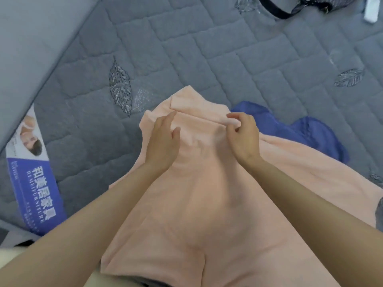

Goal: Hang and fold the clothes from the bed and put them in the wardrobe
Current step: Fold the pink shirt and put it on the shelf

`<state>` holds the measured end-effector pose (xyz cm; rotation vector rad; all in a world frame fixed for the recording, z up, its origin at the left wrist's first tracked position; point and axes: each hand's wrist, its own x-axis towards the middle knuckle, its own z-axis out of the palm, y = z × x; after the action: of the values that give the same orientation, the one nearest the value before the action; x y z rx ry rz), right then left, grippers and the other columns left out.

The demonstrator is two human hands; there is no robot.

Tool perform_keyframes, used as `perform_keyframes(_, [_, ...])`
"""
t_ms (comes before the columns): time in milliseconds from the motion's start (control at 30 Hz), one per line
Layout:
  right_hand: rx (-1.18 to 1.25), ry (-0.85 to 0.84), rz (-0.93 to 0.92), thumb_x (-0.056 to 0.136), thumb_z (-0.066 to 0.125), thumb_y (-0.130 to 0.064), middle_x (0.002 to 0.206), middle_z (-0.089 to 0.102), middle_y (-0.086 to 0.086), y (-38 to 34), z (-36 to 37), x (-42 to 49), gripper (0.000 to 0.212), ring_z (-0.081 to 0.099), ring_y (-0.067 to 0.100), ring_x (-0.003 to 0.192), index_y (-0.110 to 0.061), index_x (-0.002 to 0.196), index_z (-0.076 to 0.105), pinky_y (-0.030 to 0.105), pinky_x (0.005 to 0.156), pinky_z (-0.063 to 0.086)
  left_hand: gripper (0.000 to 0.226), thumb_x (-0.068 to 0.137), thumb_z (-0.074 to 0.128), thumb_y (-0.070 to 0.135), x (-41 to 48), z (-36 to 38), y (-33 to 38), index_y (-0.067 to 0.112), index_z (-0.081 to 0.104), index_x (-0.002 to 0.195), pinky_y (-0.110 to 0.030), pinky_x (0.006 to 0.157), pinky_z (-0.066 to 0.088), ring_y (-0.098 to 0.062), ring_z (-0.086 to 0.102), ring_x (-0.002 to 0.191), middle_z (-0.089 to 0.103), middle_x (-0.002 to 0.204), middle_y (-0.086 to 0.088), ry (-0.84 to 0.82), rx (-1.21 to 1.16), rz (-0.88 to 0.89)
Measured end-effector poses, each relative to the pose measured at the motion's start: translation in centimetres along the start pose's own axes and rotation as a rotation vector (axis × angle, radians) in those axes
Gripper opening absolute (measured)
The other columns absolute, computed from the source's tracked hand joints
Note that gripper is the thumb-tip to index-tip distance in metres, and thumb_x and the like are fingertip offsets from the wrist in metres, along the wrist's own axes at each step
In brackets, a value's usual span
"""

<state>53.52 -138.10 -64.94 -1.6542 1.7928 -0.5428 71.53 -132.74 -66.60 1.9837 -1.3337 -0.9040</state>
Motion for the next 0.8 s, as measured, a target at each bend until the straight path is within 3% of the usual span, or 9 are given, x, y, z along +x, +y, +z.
perform_keyframes(100, [-0.014,-0.076,0.101,0.095,0.048,-0.017,0.133,0.051,0.007,0.4,0.1,4.2,0.036,0.049,0.020,0.119,-0.012,0.130,0.053,0.024,0.094,0.035,0.048,0.097,0.043,0.010,4.0,0.9,0.2,0.010,0.034,0.144,-0.027,0.103,0.030,-0.025,0.039,0.127,0.037,0.142,-0.011,-0.002,0.057,-0.053])
perform_keyframes(200, [0.012,-0.229,0.249,0.094,0.050,-0.017,0.139,0.045,0.010,0.9,1.0,7.2,0.048,0.047,0.026,0.124,-0.010,0.141,0.040,0.036,0.103,0.039,0.042,0.095,0.047,0.020,7.3,1.8,0.3,0.011,0.040,0.136,-0.031,0.096,0.031,-0.029,0.040,0.124,0.043,0.136,-0.015,0.017,0.055,-0.247])
perform_keyframes(267, [0.071,-0.285,0.359,0.090,0.053,-0.016,0.140,0.041,0.009,1.2,1.5,8.7,0.057,0.053,0.030,0.117,-0.012,0.144,0.034,0.042,0.098,0.047,0.050,0.095,0.052,0.027,8.8,2.3,0.3,0.012,0.037,0.140,-0.033,0.100,0.030,-0.029,0.039,0.128,0.042,0.139,-0.014,0.012,0.018,-0.360])
perform_keyframes(333, [0.098,-0.334,0.432,0.085,0.059,-0.013,0.132,0.046,0.009,1.4,1.9,9.9,0.061,0.059,0.030,0.105,-0.014,0.141,0.035,0.041,0.090,0.052,0.052,0.093,0.056,0.022,9.9,2.5,0.1,0.013,0.038,0.141,-0.021,0.097,0.030,-0.022,0.043,0.126,0.046,0.137,-0.006,0.032,-0.091,-0.362])
perform_keyframes(433, [0.165,-0.387,0.502,0.082,0.061,-0.006,0.111,0.059,0.010,1.5,2.2,10.7,0.049,0.062,0.023,0.079,-0.017,0.127,0.044,0.036,0.066,0.057,0.034,0.089,0.058,0.010,10.6,2.3,0.3,0.011,0.055,0.123,-0.012,0.083,0.036,-0.013,0.053,0.102,0.056,0.111,0.005,0.089,-0.159,-0.268])
perform_keyframes(533, [0.201,-0.207,0.413,0.079,0.053,-0.002,0.096,0.067,0.007,1.1,1.5,11.2,0.026,0.065,0.026,0.087,-0.015,0.100,0.063,0.039,0.078,0.057,0.011,0.088,0.059,0.005,11.2,1.8,1.8,0.011,0.062,0.098,-0.024,0.080,0.047,-0.014,0.056,0.084,0.061,0.088,0.008,0.137,-0.224,-0.186])
perform_keyframes(600, [0.216,-0.048,0.301,0.078,0.052,-0.002,0.084,0.065,-0.001,0.3,0.2,11.6,0.023,0.063,0.021,0.089,-0.020,0.085,0.064,0.033,0.082,0.052,0.011,0.088,0.060,0.003,11.5,1.3,3.6,0.014,0.060,0.091,-0.022,0.077,0.046,-0.011,0.055,0.080,0.059,0.081,0.012,0.145,-0.256,-0.102])
perform_keyframes(700, [0.273,0.125,0.211,0.073,0.053,-0.002,0.075,0.059,-0.007,-0.9,-2.0,11.6,0.023,0.055,0.011,0.073,-0.025,0.072,0.056,0.021,0.066,0.043,0.012,0.088,0.061,0.006,11.2,1.1,6.5,0.018,0.059,0.088,-0.019,0.079,0.045,-0.009,0.056,0.081,0.060,0.082,0.014,0.133,-0.339,-0.034])
perform_keyframes(800, [0.316,0.177,0.167,0.070,0.052,-0.001,0.070,0.056,-0.009,-1.1,-3.4,9.5,0.025,0.048,0.006,0.064,-0.026,0.068,0.052,0.016,0.059,0.037,0.012,0.087,0.059,0.008,9.0,1.4,7.8,0.020,0.057,0.085,-0.011,0.074,0.043,0.000,0.054,0.075,0.059,0.080,0.016,0.171,-0.362,-0.012])
